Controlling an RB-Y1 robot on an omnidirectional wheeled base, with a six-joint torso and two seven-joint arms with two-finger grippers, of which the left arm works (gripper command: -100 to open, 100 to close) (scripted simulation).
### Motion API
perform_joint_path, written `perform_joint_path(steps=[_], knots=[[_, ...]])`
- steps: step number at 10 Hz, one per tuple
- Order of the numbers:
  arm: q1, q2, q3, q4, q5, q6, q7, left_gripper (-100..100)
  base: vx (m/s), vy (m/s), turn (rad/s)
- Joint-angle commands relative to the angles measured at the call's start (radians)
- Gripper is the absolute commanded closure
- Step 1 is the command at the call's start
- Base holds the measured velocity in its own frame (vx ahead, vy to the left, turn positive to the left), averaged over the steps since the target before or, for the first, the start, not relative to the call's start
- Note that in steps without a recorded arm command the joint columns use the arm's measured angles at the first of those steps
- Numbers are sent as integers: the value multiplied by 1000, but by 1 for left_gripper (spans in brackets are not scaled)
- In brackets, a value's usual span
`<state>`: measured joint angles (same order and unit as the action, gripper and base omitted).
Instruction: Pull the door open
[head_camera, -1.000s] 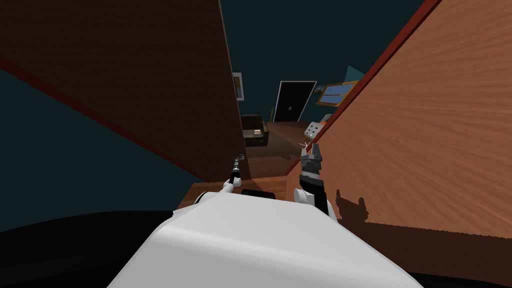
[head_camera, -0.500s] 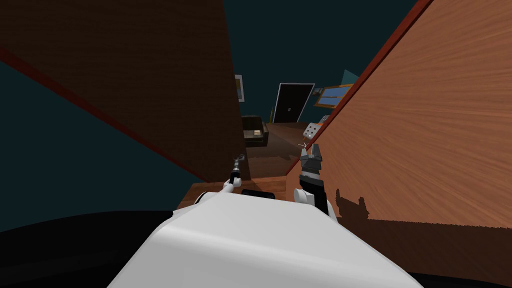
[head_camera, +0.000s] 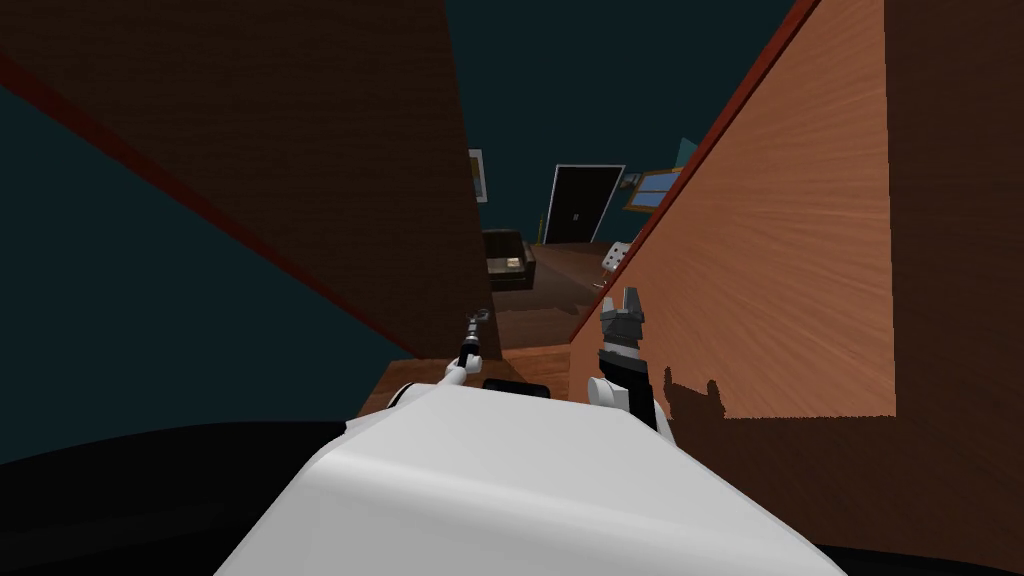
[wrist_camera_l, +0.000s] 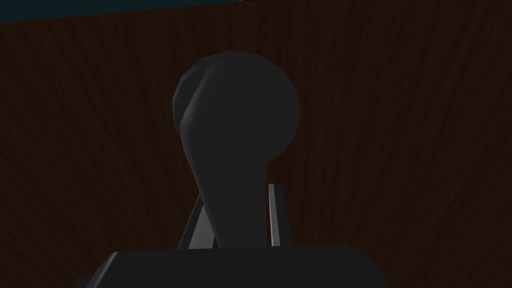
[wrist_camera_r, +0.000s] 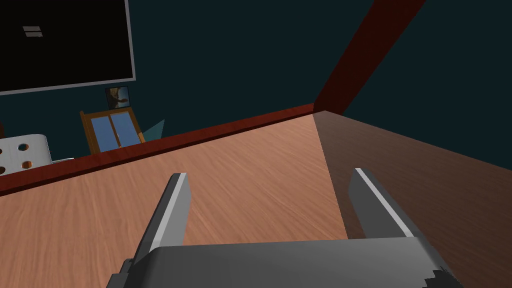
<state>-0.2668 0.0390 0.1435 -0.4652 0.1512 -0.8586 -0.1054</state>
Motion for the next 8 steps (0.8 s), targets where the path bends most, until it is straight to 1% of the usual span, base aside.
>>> perform_joint_path(steps=[1, 2, 3, 4, 5, 7, 8], knots=[[2, 18, 2, 3, 1, 1, 10, 100, -218, 6, -18], [2, 23, 1, 4, 0, 3, 14, 100, -218, 0, 4], [2, 23, 1, -8, 0, 3, 14, 100, -135, -8, 20], [2, 23, 1, 4, 0, 3, 14, 100, -45, -12, 21], [4, 33, -4, 6, -3, 6, 26, 100, -100, -1, 10], [4, 35, -5, 6, -3, 6, 28, 100, -139, -13, 11], [6, 45, -10, 8, -6, 10, 41, 100, -164, 3, 19]])
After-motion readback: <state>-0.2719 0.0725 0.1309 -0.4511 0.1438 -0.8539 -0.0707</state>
